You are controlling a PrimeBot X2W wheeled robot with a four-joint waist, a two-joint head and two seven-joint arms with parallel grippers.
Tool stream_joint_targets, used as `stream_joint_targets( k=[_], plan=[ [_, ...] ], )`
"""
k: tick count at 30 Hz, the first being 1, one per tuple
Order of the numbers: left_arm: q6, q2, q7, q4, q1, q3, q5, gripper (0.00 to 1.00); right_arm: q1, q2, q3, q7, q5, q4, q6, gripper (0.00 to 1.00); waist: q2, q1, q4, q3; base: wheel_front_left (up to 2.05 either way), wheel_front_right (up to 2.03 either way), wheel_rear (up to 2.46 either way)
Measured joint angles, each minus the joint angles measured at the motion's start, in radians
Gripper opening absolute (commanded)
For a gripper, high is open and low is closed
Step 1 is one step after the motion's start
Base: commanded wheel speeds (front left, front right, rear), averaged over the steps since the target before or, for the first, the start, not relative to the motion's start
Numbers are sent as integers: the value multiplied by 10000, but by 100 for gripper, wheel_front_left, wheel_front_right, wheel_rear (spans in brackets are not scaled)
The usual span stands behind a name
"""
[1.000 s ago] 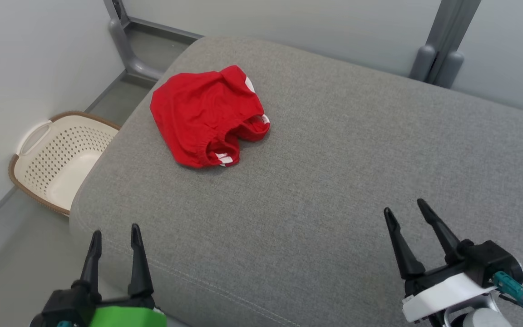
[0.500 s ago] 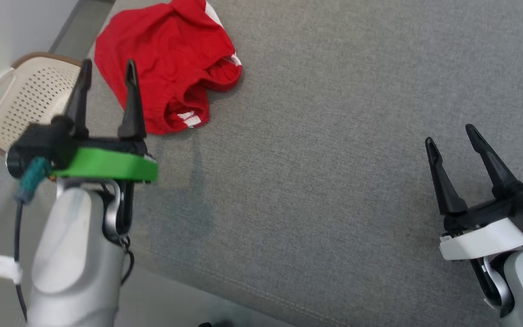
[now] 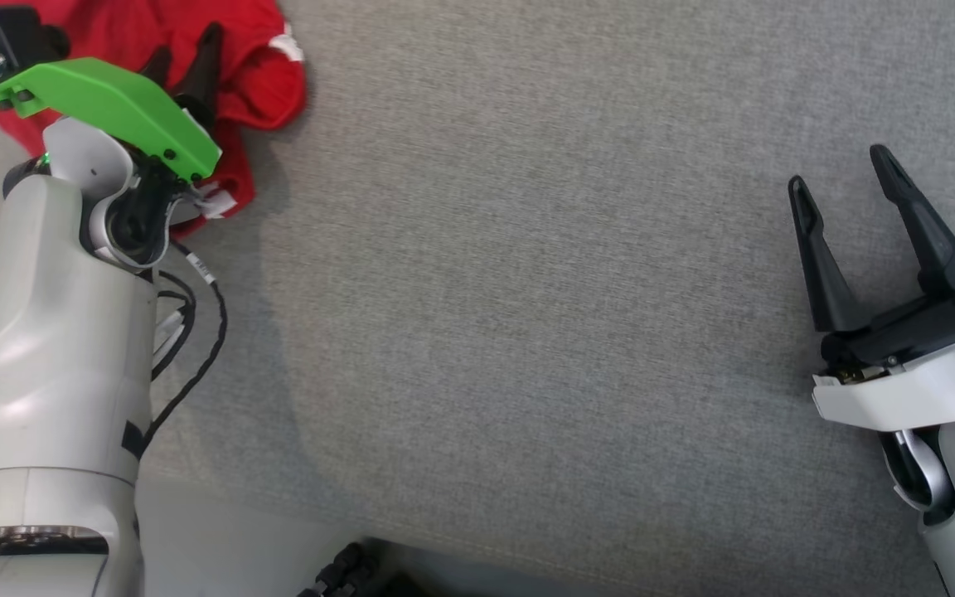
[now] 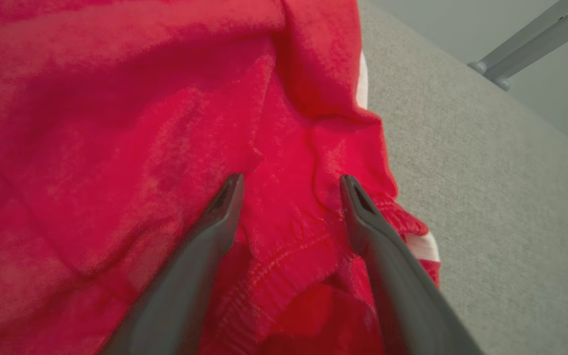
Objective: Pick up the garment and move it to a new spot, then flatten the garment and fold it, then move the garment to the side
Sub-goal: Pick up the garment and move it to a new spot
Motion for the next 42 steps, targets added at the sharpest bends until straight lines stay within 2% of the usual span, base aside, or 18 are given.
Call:
stream_joint_targets(
  k=[11, 13, 18, 22, 27, 34, 38, 42],
  plan=[
    [-33, 761, -305, 1231, -500, -1248, -221, 100, -348, 113, -69, -19, 29, -234, 13, 100, 1, -2, -793, 716, 0, 0, 0],
    [-33, 872, -562, 1264, -508, -1544, -226, 0, -350, 163, -77, -35, 29, -205, 13, 100, 1, -2, -840, 687, 0, 0, 0],
    [2, 1145, -1461, 890, -140, -2360, -424, 0, -399, 393, 33, -29, 113, 104, 8, 100, 0, -2, -889, 349, 0, 0, 0],
    [2, 1582, -1990, 180, 303, -3045, -639, 0, -372, 763, 138, 2, 219, 399, 4, 100, 0, -1, -961, -98, 0, 0, 0],
    [-13, 2571, -2506, -1223, 641, -3733, -1009, 0, -38, 1404, 213, 13, 372, 750, 4, 100, 0, -1, -1122, -943, 0, 0, 0],
    [-13, 3701, -2376, -3425, 1082, -4332, -1392, 0, 550, 2138, 265, 15, 458, 955, 4, 100, 0, -2, -1563, -2340, 0, 0, 0],
    [-13, 3864, -2054, -4537, 1233, -4439, -1647, 0, 846, 2357, 284, 15, 514, 1024, 4, 100, 0, -2, -2017, -3062, 0, 0, 0],
    [59, 3766, -1622, -5545, 1337, -4569, -1885, 0, 1063, 2514, 318, 15, 550, 1062, 4, 100, 0, -1, -2648, -3563, 0, 0, 0]
  ],
)
